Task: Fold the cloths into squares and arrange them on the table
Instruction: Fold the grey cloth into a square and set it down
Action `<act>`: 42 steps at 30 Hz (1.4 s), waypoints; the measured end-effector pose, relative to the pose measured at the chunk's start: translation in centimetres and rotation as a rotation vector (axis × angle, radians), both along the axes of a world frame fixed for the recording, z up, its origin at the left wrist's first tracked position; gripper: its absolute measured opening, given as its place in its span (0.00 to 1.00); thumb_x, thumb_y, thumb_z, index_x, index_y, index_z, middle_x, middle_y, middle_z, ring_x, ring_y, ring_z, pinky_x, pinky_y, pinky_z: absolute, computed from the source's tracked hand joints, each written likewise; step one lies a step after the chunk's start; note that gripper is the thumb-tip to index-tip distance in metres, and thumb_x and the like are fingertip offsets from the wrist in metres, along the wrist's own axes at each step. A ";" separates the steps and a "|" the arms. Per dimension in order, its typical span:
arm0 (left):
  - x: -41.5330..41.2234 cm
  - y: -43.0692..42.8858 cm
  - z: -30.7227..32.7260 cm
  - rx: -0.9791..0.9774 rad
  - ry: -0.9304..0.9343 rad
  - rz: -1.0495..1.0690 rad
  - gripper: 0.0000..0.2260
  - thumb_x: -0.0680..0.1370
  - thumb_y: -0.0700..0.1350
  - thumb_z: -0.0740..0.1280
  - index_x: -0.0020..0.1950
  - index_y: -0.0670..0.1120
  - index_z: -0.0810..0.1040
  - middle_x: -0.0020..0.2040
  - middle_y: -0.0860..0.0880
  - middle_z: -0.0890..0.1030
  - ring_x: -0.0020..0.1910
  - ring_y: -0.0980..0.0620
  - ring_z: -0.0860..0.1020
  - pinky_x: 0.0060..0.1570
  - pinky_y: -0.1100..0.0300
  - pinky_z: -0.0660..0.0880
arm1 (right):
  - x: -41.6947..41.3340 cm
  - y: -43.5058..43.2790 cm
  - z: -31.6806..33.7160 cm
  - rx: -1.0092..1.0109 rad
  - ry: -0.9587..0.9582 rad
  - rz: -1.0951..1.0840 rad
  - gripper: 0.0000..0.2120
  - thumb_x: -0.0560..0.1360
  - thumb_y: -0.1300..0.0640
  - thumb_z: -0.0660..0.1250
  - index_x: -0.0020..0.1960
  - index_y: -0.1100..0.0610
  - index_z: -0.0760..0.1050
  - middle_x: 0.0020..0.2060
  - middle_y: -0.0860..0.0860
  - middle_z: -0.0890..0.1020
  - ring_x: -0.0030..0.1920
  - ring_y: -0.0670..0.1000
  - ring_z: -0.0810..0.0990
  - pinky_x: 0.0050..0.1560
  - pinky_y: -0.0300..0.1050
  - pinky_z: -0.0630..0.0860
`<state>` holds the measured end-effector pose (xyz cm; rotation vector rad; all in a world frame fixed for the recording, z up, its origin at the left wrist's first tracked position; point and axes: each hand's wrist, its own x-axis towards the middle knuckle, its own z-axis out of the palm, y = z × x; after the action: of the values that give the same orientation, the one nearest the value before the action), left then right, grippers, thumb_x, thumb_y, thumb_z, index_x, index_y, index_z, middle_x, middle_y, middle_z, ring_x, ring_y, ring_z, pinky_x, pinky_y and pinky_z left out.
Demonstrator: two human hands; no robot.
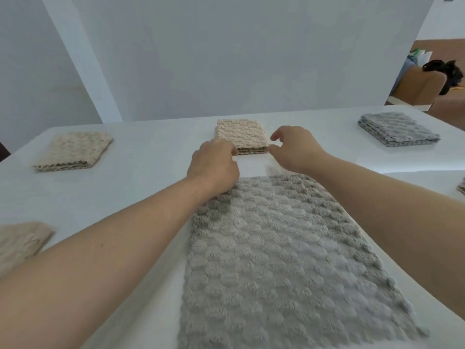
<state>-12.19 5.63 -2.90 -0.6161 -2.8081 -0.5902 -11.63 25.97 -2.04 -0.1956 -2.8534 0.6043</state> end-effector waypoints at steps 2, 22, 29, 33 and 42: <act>1.5 -0.6 -0.1 -0.039 -0.029 -0.010 0.17 0.79 0.39 0.64 0.67 0.47 0.78 0.69 0.47 0.77 0.68 0.46 0.73 0.68 0.47 0.71 | 2.2 0.7 0.2 0.035 -0.022 0.003 0.16 0.79 0.54 0.61 0.65 0.55 0.76 0.62 0.52 0.79 0.61 0.54 0.76 0.57 0.46 0.72; 4.6 -5.1 -1.5 -0.267 -0.039 0.103 0.12 0.81 0.47 0.60 0.50 0.45 0.82 0.51 0.45 0.78 0.52 0.42 0.77 0.50 0.49 0.77 | 10.2 6.6 -1.2 0.114 -0.186 0.028 0.21 0.84 0.51 0.56 0.75 0.56 0.68 0.73 0.54 0.72 0.73 0.58 0.68 0.72 0.52 0.65; 3.2 -5.8 -2.1 -0.117 -0.112 0.089 0.15 0.79 0.49 0.64 0.64 0.49 0.80 0.58 0.45 0.78 0.60 0.43 0.76 0.60 0.48 0.75 | 9.5 5.6 -1.0 0.083 -0.184 0.033 0.21 0.78 0.59 0.61 0.71 0.56 0.74 0.65 0.54 0.79 0.65 0.58 0.76 0.65 0.51 0.73; 2.4 -6.1 -1.6 -0.039 -0.188 0.065 0.02 0.76 0.49 0.69 0.46 0.54 0.81 0.49 0.48 0.81 0.49 0.47 0.79 0.45 0.56 0.72 | 9.0 5.2 -0.6 -0.055 -0.192 0.038 0.13 0.76 0.60 0.63 0.57 0.54 0.82 0.47 0.50 0.85 0.45 0.51 0.80 0.44 0.43 0.75; 1.9 -6.4 -0.3 0.106 -0.172 0.093 0.08 0.74 0.41 0.73 0.51 0.48 0.78 0.45 0.52 0.80 0.45 0.51 0.79 0.40 0.61 0.70 | 7.8 4.9 0.0 -0.212 -0.063 -0.007 0.03 0.71 0.60 0.71 0.45 0.58 0.81 0.38 0.57 0.83 0.36 0.53 0.76 0.38 0.45 0.73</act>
<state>-10.28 -0.73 -3.15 -0.4308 -2.9201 -0.8031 -3.78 30.89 -2.01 -0.2638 -2.8433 0.9155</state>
